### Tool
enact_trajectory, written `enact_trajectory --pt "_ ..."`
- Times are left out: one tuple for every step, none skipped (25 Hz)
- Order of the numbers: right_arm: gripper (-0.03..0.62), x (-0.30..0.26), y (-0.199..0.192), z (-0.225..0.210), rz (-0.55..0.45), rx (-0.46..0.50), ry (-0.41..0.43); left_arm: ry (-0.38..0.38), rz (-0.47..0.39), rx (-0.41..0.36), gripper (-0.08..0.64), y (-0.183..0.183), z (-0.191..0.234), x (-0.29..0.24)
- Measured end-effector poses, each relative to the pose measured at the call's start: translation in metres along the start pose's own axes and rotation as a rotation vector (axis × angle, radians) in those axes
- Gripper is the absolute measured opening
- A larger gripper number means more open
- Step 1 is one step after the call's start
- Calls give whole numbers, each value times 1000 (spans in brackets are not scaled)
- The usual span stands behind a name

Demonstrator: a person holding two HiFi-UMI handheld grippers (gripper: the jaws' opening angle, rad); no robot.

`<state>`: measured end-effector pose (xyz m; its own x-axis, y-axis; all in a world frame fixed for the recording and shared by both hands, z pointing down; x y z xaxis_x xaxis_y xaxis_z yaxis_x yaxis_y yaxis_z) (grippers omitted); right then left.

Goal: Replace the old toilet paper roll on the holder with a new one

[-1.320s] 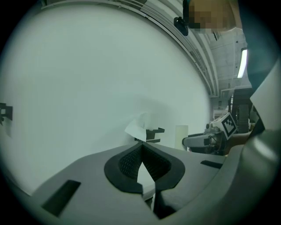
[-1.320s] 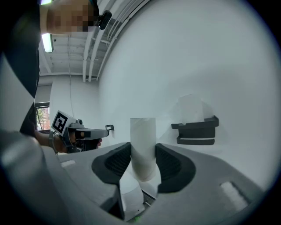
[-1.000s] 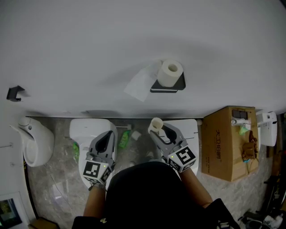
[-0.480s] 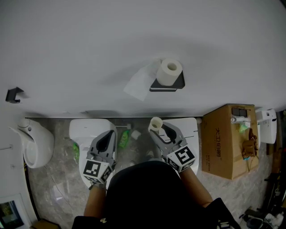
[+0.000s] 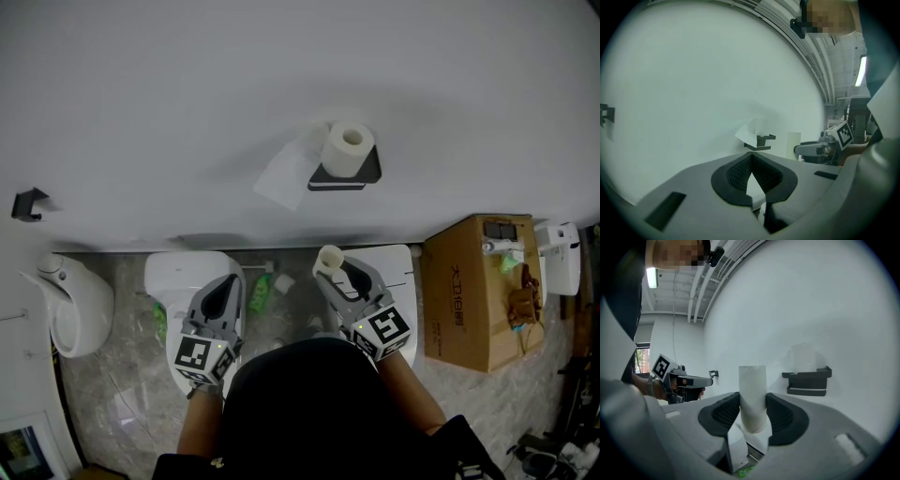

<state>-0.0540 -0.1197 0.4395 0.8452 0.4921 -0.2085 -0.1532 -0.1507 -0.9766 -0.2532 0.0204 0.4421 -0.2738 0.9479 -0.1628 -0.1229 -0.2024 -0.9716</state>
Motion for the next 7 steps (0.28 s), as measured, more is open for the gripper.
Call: enact_trajectory --pt "173 1 0 -1 0 -1 -3 0 2 0 15 0 0 0" --pt "173 2 0 -3 0 -3 -6 1 2 1 15 0 -1 -1" --pt "173 4 -1 -4 0 -4 -9 2 3 2 15 -1 -1 -1" --pt "173 5 -2 -6 0 -6 -12 4 4 3 15 -1 -2 -2" --pt "173 6 -2 -8 0 -8 -16 5 6 2 15 -2 -2 -2" --pt "173 7 -3 -9 1 -11 -21 5 9 2 15 -2 -3 -3" --pt "173 8 -3 -11 2 -15 -25 5 12 1 15 -3 -3 -4"
Point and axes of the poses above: the fingertips, and each gripper's own axes: x backward along the fingers, z to its left, y out of its top, the point moved 6 cm from there along x, backward along the fingers, and after that the axes turned 13 degrees about -y, right-handed, at the moved point
